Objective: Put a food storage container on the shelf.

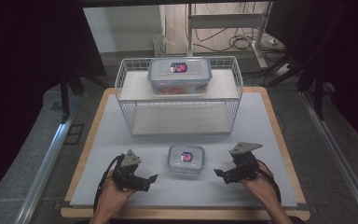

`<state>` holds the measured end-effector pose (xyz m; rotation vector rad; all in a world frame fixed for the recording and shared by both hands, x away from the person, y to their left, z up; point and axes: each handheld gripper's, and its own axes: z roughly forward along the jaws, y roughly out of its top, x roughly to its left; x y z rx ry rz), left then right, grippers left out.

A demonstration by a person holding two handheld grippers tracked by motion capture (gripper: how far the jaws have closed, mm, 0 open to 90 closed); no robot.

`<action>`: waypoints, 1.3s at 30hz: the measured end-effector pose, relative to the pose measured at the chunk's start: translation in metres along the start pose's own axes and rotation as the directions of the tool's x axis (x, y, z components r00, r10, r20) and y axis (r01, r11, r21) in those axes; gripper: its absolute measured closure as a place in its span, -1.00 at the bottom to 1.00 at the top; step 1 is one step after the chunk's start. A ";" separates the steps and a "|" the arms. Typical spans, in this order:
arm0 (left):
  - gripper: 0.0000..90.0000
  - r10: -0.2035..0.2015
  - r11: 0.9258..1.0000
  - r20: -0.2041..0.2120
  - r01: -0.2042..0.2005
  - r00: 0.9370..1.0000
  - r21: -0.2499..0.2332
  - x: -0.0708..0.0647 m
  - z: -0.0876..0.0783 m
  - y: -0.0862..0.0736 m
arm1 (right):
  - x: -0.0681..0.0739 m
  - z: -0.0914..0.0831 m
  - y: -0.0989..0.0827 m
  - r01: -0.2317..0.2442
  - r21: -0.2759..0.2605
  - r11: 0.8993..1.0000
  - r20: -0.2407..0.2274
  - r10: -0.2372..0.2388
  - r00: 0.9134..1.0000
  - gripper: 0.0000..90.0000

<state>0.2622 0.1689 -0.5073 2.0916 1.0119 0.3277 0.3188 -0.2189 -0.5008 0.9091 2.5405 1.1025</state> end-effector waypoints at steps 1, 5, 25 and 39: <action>-0.91 -0.008 1.000 0.017 0.008 1.000 -0.007 0.002 0.001 0.004 | 0.000 0.000 0.001 -0.002 0.002 1.000 -0.002 0.002 1.000 -0.95; -0.73 -0.006 0.999 0.053 0.008 0.999 -0.037 0.007 0.004 0.014 | 0.002 0.003 0.009 -0.049 -0.008 0.999 -0.012 0.049 0.999 -0.95; -0.47 -0.122 0.993 0.321 0.116 0.939 0.039 0.022 0.066 0.047 | 0.008 0.038 0.040 -0.164 0.079 0.983 -0.207 0.177 0.962 -0.54; -0.12 -0.170 0.985 0.389 0.169 0.905 0.037 0.021 0.060 0.041 | 0.007 0.040 0.037 -0.225 0.097 0.970 -0.291 0.244 0.925 -0.09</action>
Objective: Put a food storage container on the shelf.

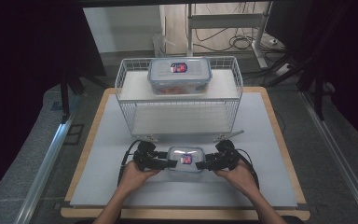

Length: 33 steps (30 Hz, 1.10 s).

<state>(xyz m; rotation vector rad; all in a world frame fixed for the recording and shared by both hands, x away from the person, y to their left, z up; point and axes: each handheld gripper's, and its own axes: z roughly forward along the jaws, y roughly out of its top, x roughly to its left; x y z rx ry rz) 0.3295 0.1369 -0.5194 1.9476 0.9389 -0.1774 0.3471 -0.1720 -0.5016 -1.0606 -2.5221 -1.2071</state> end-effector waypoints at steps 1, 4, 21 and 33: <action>-0.05 0.011 1.000 0.006 -0.011 1.000 -0.002 0.001 -0.003 -0.001 | 0.001 -0.002 -0.001 -0.001 -0.005 1.000 -0.005 0.001 1.000 -0.03; 0.08 0.001 1.000 0.020 -0.001 1.000 -0.017 0.000 -0.007 -0.006 | 0.002 -0.005 -0.005 0.001 -0.019 1.000 -0.016 -0.002 1.000 0.08; 0.46 -0.046 0.997 0.069 0.050 0.997 -0.054 0.002 -0.016 -0.023 | 0.004 -0.010 -0.017 -0.038 -0.054 0.998 -0.054 0.035 0.998 0.24; 0.29 -0.064 0.994 0.114 0.074 0.991 -0.078 0.012 -0.009 -0.019 | 0.001 -0.014 -0.015 -0.041 -0.110 0.993 -0.048 0.036 0.998 0.36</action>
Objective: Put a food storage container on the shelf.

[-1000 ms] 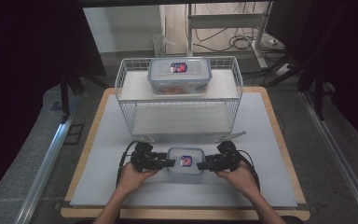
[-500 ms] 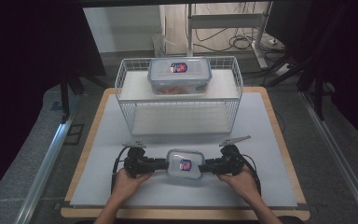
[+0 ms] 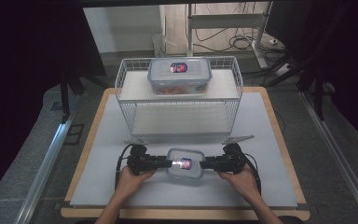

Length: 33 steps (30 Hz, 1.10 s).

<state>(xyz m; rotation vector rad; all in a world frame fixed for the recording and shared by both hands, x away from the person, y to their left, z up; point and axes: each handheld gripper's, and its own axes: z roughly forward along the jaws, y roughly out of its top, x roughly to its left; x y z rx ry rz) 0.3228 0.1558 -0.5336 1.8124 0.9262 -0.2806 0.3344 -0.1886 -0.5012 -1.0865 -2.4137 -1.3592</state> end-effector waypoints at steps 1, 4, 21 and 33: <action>0.30 -0.002 1.000 -0.002 0.002 1.000 0.002 0.000 0.000 0.000 | 0.000 0.000 0.000 0.001 0.000 1.000 0.001 -0.001 1.000 0.36; 0.37 -0.016 1.000 -0.002 0.016 1.000 0.005 -0.001 -0.002 0.000 | 0.001 0.000 0.000 0.000 0.001 1.000 0.004 0.000 1.000 0.36; 0.48 -0.026 1.000 -0.023 0.027 0.999 0.016 -0.004 -0.004 -0.001 | -0.004 0.003 -0.006 -0.062 0.032 0.998 -0.035 0.063 0.997 0.24; 0.33 0.078 0.995 -0.059 -0.075 0.995 0.062 -0.014 -0.003 -0.003 | 0.002 0.001 -0.004 0.029 0.027 0.999 -0.031 -0.028 0.999 0.30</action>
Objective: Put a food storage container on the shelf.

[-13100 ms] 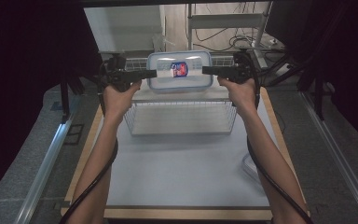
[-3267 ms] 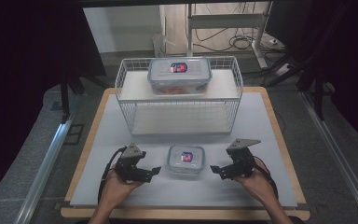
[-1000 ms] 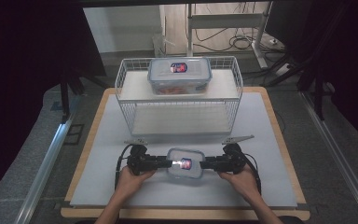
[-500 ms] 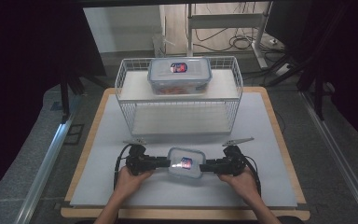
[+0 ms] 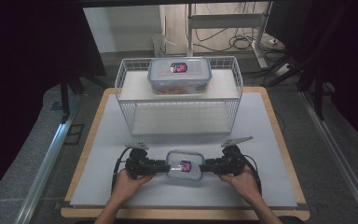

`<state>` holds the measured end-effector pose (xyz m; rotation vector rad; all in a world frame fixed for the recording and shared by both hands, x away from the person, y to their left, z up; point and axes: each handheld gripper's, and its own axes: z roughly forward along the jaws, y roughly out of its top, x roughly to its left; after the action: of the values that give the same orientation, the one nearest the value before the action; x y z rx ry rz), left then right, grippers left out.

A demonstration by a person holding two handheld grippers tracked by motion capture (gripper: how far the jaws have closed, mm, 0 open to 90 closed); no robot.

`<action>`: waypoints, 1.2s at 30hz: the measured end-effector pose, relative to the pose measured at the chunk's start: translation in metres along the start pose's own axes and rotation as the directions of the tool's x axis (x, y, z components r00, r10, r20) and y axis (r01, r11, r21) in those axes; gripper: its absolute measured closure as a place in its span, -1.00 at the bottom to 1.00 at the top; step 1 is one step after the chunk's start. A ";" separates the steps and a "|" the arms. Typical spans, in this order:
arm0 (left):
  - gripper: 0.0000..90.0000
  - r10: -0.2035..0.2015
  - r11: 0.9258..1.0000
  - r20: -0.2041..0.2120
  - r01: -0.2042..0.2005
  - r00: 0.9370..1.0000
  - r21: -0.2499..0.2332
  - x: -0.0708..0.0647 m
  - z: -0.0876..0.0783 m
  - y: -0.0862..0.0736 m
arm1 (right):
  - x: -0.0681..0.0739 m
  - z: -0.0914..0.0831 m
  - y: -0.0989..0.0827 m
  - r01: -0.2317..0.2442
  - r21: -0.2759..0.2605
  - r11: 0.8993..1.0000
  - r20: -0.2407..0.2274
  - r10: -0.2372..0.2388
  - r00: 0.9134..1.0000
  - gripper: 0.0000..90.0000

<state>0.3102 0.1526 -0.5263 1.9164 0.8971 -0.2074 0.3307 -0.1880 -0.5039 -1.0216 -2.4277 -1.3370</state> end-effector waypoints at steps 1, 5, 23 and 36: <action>0.27 0.007 1.000 -0.001 -0.007 1.000 -0.005 0.001 0.001 0.001 | 0.000 0.000 0.000 -0.001 0.000 1.000 -0.001 0.001 1.000 0.30; 0.17 -0.014 0.999 0.045 0.015 0.999 -0.038 0.010 0.002 0.003 | -0.001 0.001 0.000 -0.002 -0.005 1.000 -0.005 0.002 1.000 0.30; 0.50 -0.126 0.988 0.067 0.132 0.990 -0.087 0.011 -0.007 -0.005 | -0.005 0.006 -0.007 -0.127 -0.036 0.991 -0.042 0.126 0.991 0.25; 0.30 -0.116 0.991 0.055 0.119 0.992 -0.063 0.016 0.000 0.001 | -0.007 0.007 -0.003 -0.146 -0.045 0.988 -0.046 0.144 0.988 0.29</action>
<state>0.3218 0.1607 -0.5335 1.7909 0.9721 -0.2916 0.3353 -0.1867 -0.5135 -1.1456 -2.2527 -1.3601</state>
